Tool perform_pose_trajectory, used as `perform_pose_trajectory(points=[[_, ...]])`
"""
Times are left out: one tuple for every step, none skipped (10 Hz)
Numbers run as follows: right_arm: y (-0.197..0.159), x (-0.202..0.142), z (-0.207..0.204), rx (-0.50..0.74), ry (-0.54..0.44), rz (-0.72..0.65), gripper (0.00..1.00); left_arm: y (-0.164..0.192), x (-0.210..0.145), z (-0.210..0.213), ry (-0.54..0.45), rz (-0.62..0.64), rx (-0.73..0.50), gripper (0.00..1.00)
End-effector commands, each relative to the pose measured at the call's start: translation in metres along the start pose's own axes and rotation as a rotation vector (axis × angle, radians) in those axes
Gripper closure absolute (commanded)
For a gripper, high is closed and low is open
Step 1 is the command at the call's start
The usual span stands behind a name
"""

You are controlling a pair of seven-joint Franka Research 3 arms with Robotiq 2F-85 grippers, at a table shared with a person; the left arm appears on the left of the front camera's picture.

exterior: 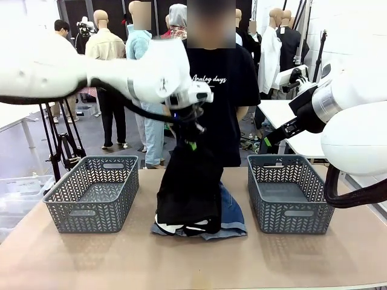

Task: Sort the tops and bottoms.
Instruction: Lift clothes from the center of the table with your left hand.

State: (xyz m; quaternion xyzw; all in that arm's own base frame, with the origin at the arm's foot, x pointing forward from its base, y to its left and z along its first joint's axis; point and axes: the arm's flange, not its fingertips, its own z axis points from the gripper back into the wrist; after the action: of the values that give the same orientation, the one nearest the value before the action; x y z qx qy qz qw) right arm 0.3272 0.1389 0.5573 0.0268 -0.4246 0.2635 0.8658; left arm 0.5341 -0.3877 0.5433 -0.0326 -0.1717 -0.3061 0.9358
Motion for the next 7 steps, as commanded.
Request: perform_pose_trajectory(points=[[0.001,0.0,-0.002,-0.001,-0.004,0.006,0.0,-0.008,-0.026,0.041,-0.093,0.003,0.147,1.0],[0.001,0.0,-0.002,-0.001,-0.004,0.006,0.0,-0.015,-0.032,0.066,-0.151,-0.017,0.195,1.0],[0.001,0.0,-0.002,-0.001,-0.004,0.006,0.0,-0.021,-0.038,0.088,-0.193,-0.021,0.239,1.0],[0.001,0.0,-0.002,-0.001,-0.004,0.006,0.0,-0.021,-0.044,0.109,-0.232,0.001,0.283,1.0],[0.001,0.0,-0.002,-0.001,-0.004,0.006,0.0,-0.023,-0.049,0.122,-0.259,0.016,0.31,1.0],[0.001,0.0,-0.002,-0.001,-0.004,0.006,0.0,-0.022,-0.05,0.121,-0.276,0.039,0.303,1.0],[0.001,0.0,-0.002,-0.001,-0.004,0.006,0.0,-0.023,-0.034,0.125,-0.214,-0.021,0.257,1.0]])
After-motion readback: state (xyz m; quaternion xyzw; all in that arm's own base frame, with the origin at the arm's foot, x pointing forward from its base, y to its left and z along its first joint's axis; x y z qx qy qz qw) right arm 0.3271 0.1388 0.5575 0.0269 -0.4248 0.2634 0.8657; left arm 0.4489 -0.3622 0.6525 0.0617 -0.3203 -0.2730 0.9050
